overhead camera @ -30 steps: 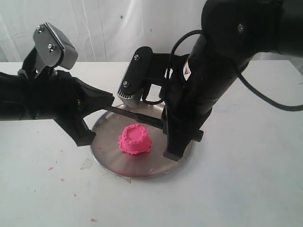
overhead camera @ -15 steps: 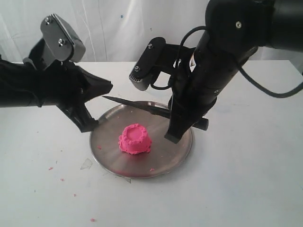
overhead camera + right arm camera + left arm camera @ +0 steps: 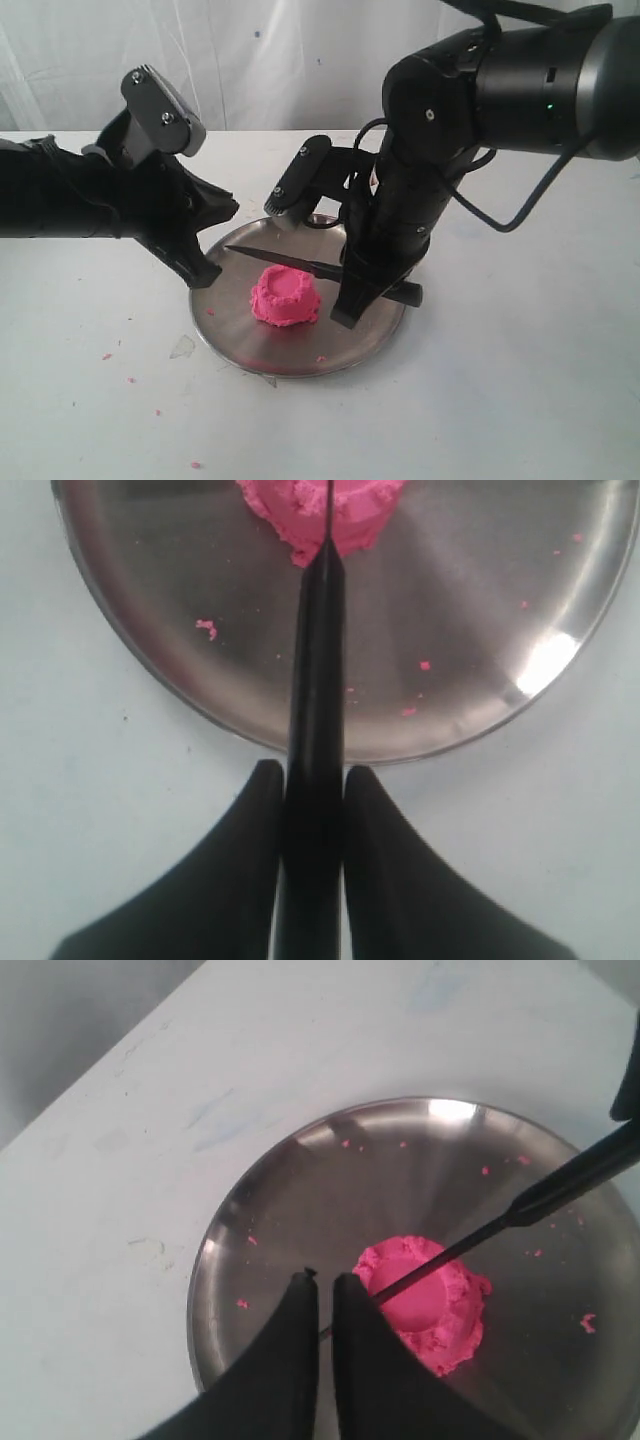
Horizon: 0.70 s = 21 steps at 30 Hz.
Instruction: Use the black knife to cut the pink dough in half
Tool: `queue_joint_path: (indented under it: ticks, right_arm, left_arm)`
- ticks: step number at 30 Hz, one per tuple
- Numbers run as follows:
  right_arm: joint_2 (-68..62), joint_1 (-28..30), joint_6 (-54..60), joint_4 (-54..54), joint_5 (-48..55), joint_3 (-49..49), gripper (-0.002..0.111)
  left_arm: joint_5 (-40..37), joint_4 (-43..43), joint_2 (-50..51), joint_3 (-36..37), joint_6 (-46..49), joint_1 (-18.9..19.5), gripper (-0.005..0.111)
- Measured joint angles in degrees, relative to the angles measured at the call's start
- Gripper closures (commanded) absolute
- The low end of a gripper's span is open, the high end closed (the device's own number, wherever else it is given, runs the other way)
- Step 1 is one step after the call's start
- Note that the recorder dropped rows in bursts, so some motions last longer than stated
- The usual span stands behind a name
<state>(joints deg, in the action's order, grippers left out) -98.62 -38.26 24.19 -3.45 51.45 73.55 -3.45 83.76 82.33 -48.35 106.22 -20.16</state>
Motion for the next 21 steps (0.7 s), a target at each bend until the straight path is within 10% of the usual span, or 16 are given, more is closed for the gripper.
queue_joint_path:
  ticks: [21]
  right_arm:
    - [-1.72,0.26,-2.29,0.58,-3.87,-2.67,0.108]
  left_arm:
    - [3.12,0.58,10.84,-4.34,-0.48,0.0,0.107]
